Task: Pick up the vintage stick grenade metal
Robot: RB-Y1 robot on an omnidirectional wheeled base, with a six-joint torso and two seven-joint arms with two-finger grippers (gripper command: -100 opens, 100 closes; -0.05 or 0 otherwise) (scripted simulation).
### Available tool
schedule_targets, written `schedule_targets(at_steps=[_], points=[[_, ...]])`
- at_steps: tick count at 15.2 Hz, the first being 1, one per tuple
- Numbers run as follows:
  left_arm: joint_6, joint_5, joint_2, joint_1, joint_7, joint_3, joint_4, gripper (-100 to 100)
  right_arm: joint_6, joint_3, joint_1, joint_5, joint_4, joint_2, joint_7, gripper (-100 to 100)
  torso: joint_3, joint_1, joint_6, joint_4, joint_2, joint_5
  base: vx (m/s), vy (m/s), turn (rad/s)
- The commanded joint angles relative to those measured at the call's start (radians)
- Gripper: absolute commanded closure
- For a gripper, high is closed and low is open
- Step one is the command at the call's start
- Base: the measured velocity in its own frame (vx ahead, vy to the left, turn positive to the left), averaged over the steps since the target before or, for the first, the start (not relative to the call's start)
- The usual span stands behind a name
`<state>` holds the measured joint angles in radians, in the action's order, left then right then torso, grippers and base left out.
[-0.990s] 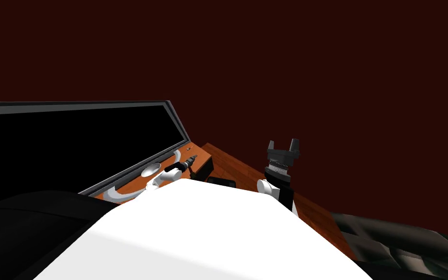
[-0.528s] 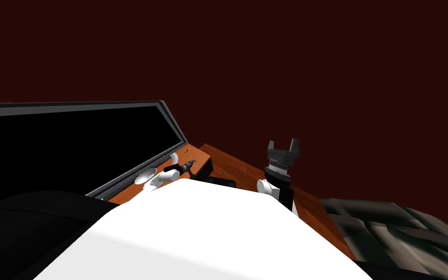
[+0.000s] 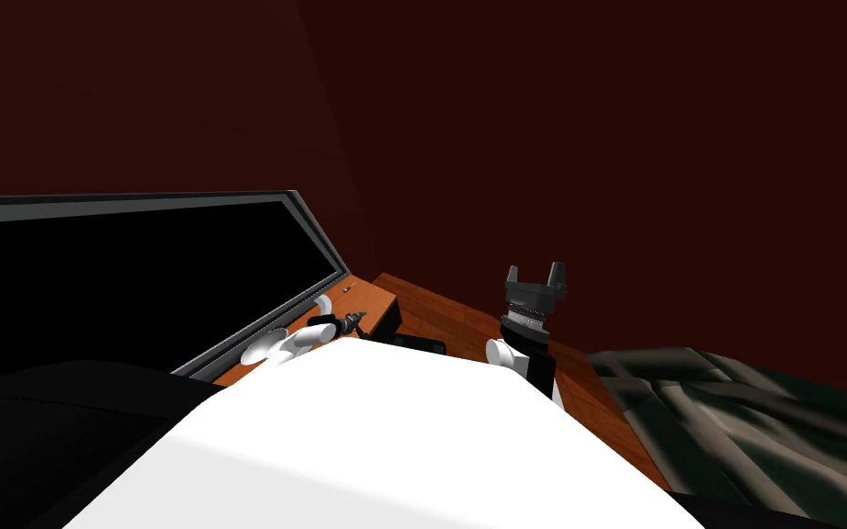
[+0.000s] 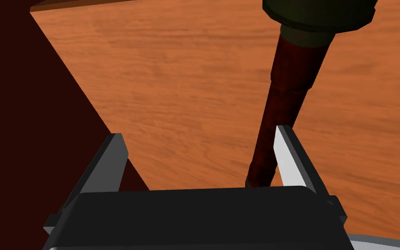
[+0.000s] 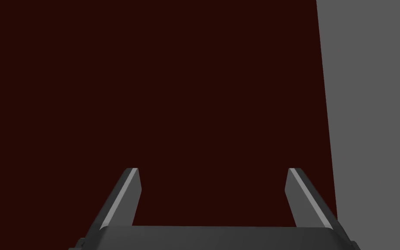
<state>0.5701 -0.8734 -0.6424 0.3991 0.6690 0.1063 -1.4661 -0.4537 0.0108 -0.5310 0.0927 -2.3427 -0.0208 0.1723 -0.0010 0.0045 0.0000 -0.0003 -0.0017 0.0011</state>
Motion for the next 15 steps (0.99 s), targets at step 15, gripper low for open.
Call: schedule_targets(at_steps=[15], points=[[0.156,-0.116,-0.006,-0.026,0.093,0.028,0.161,-100,0.000,0.000,0.000,0.000,0.000,0.000,0.000,0,-0.001,-0.002,0.000,0.000,-0.001,0.000,-0.007,0.037,-0.122]])
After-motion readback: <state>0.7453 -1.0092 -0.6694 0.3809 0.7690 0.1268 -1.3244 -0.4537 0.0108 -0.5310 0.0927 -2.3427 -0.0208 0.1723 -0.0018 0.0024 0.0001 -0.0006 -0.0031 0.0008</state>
